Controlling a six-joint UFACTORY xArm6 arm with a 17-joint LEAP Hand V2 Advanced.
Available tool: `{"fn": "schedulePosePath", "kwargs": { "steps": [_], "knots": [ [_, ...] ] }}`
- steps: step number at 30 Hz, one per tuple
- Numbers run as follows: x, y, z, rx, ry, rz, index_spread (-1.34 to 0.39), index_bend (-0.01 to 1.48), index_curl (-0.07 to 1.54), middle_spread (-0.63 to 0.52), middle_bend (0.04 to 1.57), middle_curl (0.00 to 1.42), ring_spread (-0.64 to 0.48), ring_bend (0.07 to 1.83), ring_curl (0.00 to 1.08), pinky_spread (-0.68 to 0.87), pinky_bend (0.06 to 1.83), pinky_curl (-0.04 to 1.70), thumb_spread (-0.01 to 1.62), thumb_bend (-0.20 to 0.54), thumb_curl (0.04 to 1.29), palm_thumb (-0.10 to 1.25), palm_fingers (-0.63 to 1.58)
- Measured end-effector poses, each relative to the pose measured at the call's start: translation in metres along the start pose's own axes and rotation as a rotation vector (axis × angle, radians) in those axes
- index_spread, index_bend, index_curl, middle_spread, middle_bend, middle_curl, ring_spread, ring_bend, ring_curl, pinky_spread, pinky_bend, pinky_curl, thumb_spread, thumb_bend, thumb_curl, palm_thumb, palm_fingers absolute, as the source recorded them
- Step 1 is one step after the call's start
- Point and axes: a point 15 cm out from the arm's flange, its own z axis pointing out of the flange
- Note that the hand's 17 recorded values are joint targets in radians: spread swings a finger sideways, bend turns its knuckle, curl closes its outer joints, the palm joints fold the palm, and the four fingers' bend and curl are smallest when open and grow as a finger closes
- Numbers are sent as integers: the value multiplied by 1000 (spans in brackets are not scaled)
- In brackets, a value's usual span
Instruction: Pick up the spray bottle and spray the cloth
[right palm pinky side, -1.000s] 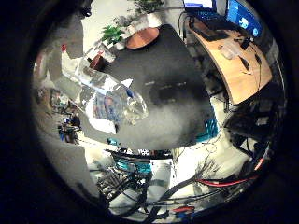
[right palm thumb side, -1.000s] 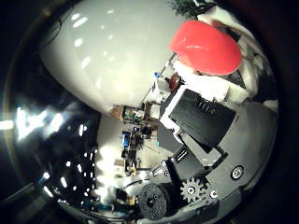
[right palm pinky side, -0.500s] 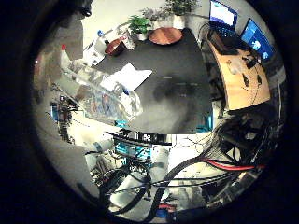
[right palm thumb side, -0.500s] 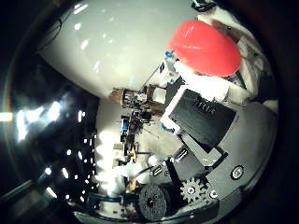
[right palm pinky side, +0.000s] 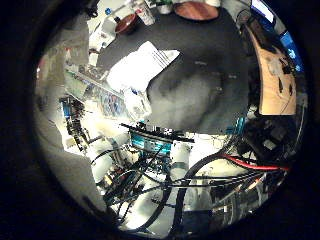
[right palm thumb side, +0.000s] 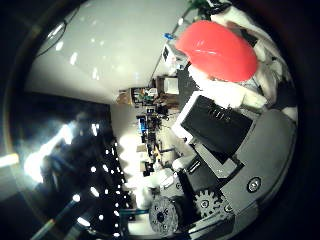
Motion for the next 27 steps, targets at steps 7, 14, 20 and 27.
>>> {"fn": "schedulePosePath", "kwargs": {
  "steps": [7, 14, 20, 27],
  "knots": [
    [35, -26, 34, -73, 0, 84, -281, 1154, 706, -201, 1323, 787, -215, 1434, 645, -361, 1305, 581, 621, -17, 1078, 997, 1201],
    [26, -26, 18, -63, 5, 61, -281, 1153, 705, -200, 1324, 783, -213, 1435, 644, -362, 1303, 581, 617, -17, 1075, 998, 1202],
    [-15, -6, -24, -50, -35, -13, -281, 1152, 705, -199, 1322, 777, -213, 1436, 643, -362, 1304, 581, 615, -17, 1073, 1000, 1200],
    [-36, 11, -56, 1, -50, -46, -283, 1150, 708, -198, 1326, 774, -215, 1435, 643, -361, 1306, 582, 611, -17, 1071, 1002, 1198]
  ]
}}
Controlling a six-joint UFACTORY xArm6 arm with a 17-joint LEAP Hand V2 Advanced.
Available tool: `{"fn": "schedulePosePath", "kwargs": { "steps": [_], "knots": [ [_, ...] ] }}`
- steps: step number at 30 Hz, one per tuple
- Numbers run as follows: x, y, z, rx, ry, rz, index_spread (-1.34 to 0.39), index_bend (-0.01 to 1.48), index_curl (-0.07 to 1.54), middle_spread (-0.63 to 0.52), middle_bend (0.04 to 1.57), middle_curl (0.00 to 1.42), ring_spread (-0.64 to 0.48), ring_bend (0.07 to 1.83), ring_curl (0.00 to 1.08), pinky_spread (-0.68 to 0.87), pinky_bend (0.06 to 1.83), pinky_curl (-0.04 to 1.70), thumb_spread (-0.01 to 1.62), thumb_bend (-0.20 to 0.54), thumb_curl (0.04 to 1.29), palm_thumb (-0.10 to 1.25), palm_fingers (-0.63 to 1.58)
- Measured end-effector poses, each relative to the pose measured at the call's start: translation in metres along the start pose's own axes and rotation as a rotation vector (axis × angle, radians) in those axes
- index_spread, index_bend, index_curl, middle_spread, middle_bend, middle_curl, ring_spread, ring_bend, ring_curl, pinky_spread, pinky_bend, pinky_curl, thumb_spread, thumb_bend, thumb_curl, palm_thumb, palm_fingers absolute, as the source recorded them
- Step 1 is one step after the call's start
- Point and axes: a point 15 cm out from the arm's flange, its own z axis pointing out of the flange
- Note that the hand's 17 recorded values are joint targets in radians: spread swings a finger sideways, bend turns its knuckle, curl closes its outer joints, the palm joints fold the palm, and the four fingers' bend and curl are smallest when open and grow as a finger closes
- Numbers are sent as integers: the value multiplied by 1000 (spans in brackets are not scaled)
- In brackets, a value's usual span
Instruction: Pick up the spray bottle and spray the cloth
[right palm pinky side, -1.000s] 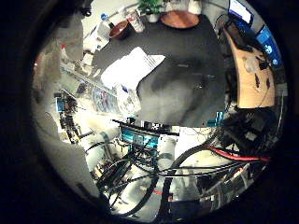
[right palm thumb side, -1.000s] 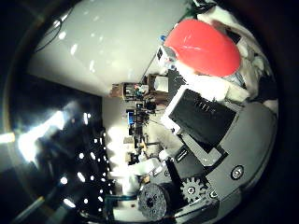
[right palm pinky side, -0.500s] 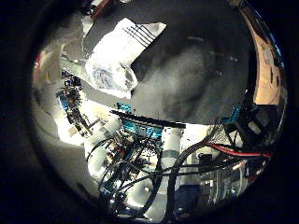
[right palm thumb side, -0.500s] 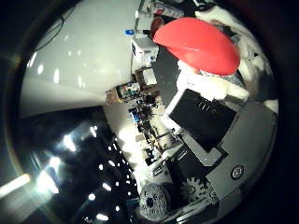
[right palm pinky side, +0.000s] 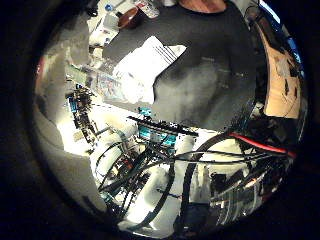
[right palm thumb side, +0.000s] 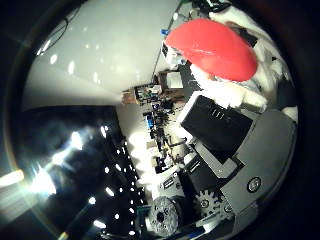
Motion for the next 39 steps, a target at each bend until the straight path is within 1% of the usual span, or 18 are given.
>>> {"fn": "schedulePosePath", "kwargs": {
  "steps": [6, 12, 15, 18, 22, 25, 33, 36, 39],
  "knots": [
    [15, -9, 18, -34, -12, 33, -284, 1149, 710, -198, 1328, 771, -215, 1434, 644, -361, 1306, 582, 611, -17, 1066, 1004, 1198],
    [57, -31, 55, -37, 5, 109, -284, 1148, 711, -197, 1329, 769, -215, 1434, 645, -353, 1310, 587, 610, -17, 1063, 1005, 1197],
    [73, -38, 75, -45, 30, 123, -284, 1149, 712, -197, 1330, 768, -215, 1435, 645, -358, 1305, 586, 615, -16, 1061, 1009, 1197],
    [72, -39, 81, -53, 34, 116, -284, 1148, 712, -197, 1330, 768, -215, 1434, 645, -360, 1305, 584, 619, -16, 1059, 1010, 1198],
    [49, -41, 86, -58, 50, 66, -284, 1147, 713, -197, 1331, 767, -215, 1434, 645, -361, 1305, 583, 621, -17, 1057, 1010, 1198],
    [22, -44, 88, -53, 59, 4, -284, 1147, 713, -197, 1327, 767, -215, 1434, 646, -361, 1305, 583, 622, -16, 1056, 1010, 1198],
    [-78, -45, 97, -27, 95, -144, -285, 1145, 713, -197, 1324, 768, -214, 1435, 644, -362, 1304, 582, 622, -16, 1054, 1010, 1200],
    [-108, -49, 108, -4, 68, -192, -285, 1145, 713, -197, 1323, 769, -213, 1436, 644, -362, 1304, 582, 618, -17, 1054, 1007, 1200],
    [-135, -49, 119, -1, 5, -232, -285, 1144, 714, -197, 1323, 769, -213, 1436, 643, -362, 1304, 582, 617, -19, 1053, 998, 1200]
  ]
}}
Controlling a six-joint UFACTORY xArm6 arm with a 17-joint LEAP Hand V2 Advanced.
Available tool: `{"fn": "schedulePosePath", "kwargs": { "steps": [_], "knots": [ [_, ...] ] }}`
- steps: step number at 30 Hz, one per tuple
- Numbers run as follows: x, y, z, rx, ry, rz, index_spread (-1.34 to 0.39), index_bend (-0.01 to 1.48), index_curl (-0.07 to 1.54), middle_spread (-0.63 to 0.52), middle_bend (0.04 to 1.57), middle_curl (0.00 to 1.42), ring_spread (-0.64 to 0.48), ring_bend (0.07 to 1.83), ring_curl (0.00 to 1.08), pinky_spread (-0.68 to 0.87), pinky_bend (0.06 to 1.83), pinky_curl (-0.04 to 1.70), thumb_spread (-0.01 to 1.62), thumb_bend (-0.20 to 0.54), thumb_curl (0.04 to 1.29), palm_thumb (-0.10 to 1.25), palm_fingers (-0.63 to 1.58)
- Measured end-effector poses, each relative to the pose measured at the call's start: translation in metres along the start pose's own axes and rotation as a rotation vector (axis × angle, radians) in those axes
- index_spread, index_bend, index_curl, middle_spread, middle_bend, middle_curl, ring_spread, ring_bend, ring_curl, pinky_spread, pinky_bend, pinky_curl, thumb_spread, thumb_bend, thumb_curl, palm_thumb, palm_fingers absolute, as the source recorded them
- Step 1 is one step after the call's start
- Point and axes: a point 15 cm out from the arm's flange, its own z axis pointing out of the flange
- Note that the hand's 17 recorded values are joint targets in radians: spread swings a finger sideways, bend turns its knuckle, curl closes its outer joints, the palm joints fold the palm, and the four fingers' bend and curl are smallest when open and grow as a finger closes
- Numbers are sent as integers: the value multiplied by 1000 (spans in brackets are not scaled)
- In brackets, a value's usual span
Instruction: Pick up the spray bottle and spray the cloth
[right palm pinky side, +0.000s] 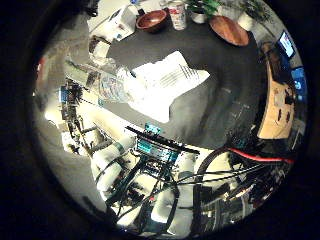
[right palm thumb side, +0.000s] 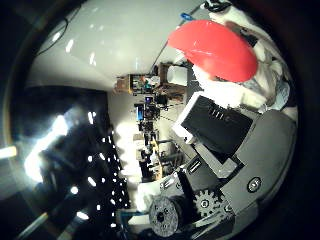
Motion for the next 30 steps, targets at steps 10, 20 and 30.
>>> {"fn": "schedulePosePath", "kwargs": {
  "steps": [10, 20, 30],
  "knots": [
    [-70, -34, 34, 142, -88, -200, -284, 1149, 714, -198, 1332, 772, -215, 1434, 643, -345, 1309, 587, 650, -15, 1058, 992, 1199],
    [-102, -54, 135, 199, -90, -373, -281, 1155, 710, -201, 1328, 781, -215, 1436, 645, -346, 1306, 589, 673, -15, 1060, 983, 1196],
    [-90, -35, 256, 122, -81, -459, -281, 1158, 707, -201, 1327, 785, -218, 1432, 649, -362, 1303, 585, 705, -15, 1059, 970, 1195]
  ]
}}
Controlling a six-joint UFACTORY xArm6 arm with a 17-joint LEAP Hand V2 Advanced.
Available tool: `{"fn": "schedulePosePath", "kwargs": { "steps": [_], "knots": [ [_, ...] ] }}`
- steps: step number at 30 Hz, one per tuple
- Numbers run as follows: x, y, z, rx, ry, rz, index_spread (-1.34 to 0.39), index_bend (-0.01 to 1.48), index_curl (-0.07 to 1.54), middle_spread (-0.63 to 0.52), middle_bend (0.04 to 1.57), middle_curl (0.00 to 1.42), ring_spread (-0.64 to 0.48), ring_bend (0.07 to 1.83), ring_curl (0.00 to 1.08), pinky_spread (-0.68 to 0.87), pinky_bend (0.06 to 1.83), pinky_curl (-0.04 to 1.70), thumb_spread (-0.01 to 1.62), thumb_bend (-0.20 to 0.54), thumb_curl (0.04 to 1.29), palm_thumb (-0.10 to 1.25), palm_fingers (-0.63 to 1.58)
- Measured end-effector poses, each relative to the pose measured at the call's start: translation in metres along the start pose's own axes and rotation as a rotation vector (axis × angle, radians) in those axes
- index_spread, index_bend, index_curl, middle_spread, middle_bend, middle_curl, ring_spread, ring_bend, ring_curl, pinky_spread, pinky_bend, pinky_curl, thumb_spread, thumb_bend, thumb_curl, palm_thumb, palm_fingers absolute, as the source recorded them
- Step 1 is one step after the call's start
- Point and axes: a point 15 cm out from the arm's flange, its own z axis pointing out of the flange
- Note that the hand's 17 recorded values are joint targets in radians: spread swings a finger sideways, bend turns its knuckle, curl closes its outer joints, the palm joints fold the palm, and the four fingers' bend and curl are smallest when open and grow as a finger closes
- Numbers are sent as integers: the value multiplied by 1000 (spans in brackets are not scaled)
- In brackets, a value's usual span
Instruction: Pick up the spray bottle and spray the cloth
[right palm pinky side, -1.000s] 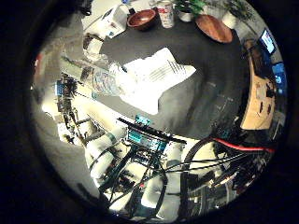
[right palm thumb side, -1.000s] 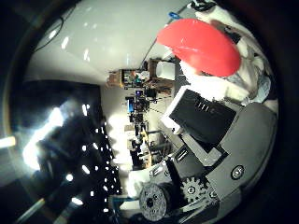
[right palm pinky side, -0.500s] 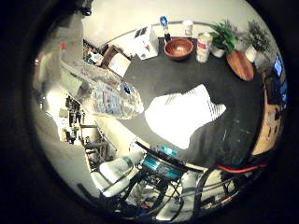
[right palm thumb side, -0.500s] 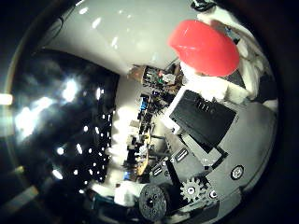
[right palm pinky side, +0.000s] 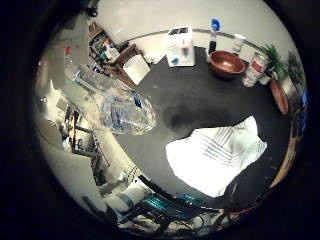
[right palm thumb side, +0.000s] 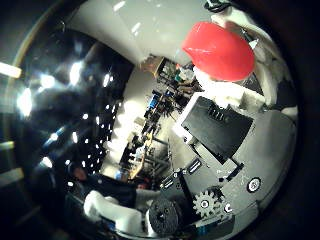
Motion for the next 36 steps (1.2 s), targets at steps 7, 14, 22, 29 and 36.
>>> {"fn": "schedulePosePath", "kwargs": {
  "steps": [7, 14, 22, 29, 36],
  "knots": [
    [-5, 19, 57, -29, -93, -31, -280, 1159, 706, -199, 1327, 777, -219, 1422, 648, -365, 1301, 586, 715, -15, 1059, 970, 1194],
    [4, 31, 86, -34, -152, -18, -281, 1160, 706, -198, 1325, 775, -219, 1409, 649, -364, 1296, 589, 713, -19, 1056, 945, 1188],
    [45, 31, 84, -26, -124, -22, -403, 803, 637, -233, 1121, 660, -270, 1287, 544, -563, 1092, 461, 722, -45, 877, 690, 1053],
    [50, 32, 80, -36, -110, -50, -514, 621, 580, -243, 684, 502, -156, 904, 379, 16, 1089, 444, 1029, -39, 610, 482, 309],
    [38, 37, 71, -83, -51, -137, -368, 467, 468, -36, 430, 383, 199, 627, 254, 489, 1000, 344, 1033, -36, 470, 391, 54]
  ]
}}
